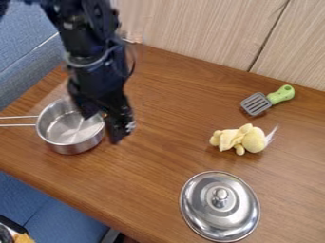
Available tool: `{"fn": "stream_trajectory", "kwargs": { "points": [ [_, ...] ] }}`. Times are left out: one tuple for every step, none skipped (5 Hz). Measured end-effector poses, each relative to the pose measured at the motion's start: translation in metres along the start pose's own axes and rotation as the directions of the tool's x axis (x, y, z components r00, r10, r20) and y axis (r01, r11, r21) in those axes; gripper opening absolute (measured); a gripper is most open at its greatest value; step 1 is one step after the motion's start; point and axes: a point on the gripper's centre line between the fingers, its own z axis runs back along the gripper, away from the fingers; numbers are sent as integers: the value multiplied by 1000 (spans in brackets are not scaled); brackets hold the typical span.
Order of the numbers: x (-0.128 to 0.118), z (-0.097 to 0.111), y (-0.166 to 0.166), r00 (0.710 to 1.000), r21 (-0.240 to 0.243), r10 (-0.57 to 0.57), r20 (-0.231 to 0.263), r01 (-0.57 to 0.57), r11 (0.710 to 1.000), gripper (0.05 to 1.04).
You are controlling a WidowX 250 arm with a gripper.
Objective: Move the silver sauce pan to the middle top of the table
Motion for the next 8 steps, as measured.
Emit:
{"fn": "stream_trajectory", "kwargs": {
  "points": [
    [-6, -22, 10, 998, 30, 26, -59, -25, 999, 1000],
    [-8, -41, 18, 989, 42, 89, -116, -84, 996, 1001],
    [-11, -57, 27, 978, 40, 150, -142, -146, 988, 948],
    [-14, -70, 26, 966, 37, 180, -187, -176, 984, 658],
    [-13, -70, 26, 967, 36, 179, -184, -175, 984, 351],
    [-14, -69, 26, 964, 37, 182, -193, -178, 983, 149],
    [-14, -67, 26, 962, 34, 178, -209, -175, 984, 80],
    [-9, -55, 31, 963, 47, 157, -219, -150, 988, 79]
  ]
}}
